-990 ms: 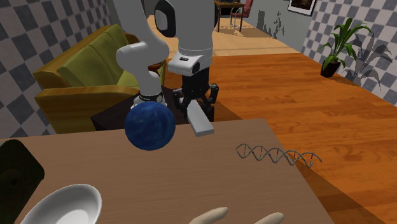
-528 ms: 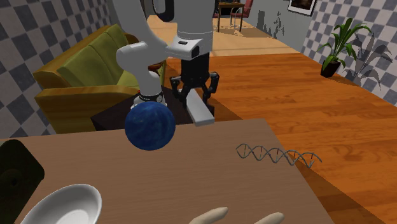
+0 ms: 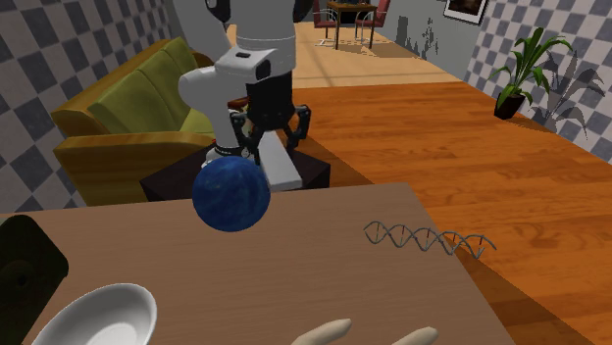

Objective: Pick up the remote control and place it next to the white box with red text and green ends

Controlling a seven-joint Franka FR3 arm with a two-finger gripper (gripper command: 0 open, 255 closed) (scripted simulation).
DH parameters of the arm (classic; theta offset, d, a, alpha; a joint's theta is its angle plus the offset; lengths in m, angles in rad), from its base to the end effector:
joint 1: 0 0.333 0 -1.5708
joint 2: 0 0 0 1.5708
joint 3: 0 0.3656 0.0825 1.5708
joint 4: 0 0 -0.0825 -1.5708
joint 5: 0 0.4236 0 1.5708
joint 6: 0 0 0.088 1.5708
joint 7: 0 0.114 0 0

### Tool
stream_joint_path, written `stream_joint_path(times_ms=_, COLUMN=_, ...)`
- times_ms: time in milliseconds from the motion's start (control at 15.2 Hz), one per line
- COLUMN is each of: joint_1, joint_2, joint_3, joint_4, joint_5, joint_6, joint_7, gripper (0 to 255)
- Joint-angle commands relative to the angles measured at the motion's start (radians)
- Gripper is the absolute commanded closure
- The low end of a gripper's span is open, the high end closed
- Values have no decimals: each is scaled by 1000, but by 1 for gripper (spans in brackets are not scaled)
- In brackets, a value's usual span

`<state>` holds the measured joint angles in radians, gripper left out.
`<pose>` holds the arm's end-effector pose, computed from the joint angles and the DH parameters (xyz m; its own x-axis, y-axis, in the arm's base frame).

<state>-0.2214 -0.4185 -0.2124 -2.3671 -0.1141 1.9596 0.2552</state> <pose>0.3949 -0.1995 0.5034 0.8091 -0.5876 0.0089 -0.5877 -0.8089 0.0183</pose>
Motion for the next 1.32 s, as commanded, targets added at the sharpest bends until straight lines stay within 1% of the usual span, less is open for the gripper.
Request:
stream_joint_path(times_ms=0, joint_1=-23, joint_2=-38, joint_3=-29, joint_4=-31, joint_5=-21, joint_6=-4, joint_7=-40, gripper=255)
stream_joint_path(times_ms=264, joint_1=-71, joint_2=-77, joint_3=-97, joint_4=-53, joint_5=-62, joint_6=-12, joint_7=-130, gripper=255)
stream_joint_path(times_ms=594, joint_1=-127, joint_2=-100, joint_3=-188, joint_4=-54, joint_5=-113, joint_6=-20, joint_7=-248, gripper=255)
stream_joint_path(times_ms=924, joint_1=-175, joint_2=-93, joint_3=-286, joint_4=-27, joint_5=-156, joint_6=-23, joint_7=-373, gripper=255)
stream_joint_path(times_ms=1254, joint_1=-209, joint_2=-54, joint_3=-391, joint_4=28, joint_5=-182, joint_6=-19, joint_7=-504, gripper=255)
